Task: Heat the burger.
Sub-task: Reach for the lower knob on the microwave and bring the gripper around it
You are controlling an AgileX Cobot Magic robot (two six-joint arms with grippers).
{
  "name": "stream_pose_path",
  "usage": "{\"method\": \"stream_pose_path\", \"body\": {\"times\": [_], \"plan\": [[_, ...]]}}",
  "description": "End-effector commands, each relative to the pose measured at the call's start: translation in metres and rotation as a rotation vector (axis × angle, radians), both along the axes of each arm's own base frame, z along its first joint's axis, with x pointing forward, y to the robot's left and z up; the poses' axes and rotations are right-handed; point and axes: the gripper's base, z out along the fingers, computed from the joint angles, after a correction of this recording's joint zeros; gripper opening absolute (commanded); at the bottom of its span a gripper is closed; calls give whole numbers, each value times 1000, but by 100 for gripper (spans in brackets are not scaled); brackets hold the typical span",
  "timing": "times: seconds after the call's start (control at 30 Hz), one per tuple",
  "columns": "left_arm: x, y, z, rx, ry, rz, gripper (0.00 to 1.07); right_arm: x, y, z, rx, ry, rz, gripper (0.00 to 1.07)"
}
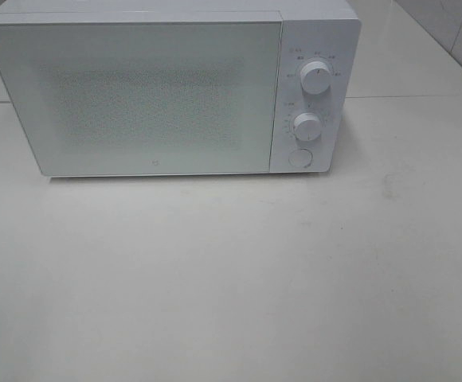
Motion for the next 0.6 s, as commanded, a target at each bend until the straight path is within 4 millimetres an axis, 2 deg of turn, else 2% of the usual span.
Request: {"method": "stream_pose_path", "body": {"times": [0.03,0.4,0.6], "plan": [[-3,-1,0,-4,-34,5,100,8,2,7,-7,-24,4,74],[-3,-1,0,-4,-34,5,100,54,10,14,-9,-11,20,74],[-3,-1,0,-4,-34,5,100,70,13,13,-12,11,24,74]]}}
